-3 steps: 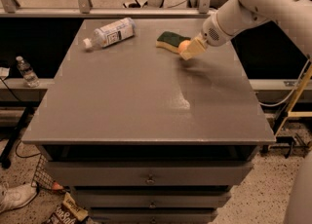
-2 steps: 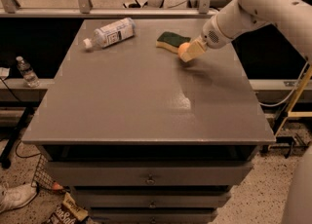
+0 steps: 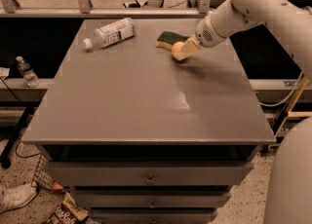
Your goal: Move orange near sponge
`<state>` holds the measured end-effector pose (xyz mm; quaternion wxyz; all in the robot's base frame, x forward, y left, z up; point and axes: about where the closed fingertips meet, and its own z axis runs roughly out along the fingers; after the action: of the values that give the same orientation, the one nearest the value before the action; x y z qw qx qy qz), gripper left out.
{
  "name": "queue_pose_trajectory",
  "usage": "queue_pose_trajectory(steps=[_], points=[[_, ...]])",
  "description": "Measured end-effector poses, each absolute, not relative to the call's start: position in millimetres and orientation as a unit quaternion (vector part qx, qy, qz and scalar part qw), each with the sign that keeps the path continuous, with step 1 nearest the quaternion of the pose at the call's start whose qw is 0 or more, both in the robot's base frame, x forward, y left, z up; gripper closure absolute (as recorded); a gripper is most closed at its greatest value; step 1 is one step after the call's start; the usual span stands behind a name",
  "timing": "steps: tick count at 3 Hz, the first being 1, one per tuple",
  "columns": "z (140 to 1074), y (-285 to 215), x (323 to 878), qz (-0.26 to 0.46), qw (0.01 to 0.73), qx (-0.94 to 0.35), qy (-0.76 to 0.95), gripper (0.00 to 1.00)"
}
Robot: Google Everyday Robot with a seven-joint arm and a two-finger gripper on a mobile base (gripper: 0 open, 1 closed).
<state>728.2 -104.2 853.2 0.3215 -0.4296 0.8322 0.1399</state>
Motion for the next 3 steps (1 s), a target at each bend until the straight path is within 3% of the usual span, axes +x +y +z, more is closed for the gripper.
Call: queue_pose_trajectory(steps=[1,3], points=[[849.5,-102.8,729.2,0.146,0.318,-0.43,0.832,1.0],[844.5,-98.4,729.5,0.149,0.314,-0.432,0.832,0.59]])
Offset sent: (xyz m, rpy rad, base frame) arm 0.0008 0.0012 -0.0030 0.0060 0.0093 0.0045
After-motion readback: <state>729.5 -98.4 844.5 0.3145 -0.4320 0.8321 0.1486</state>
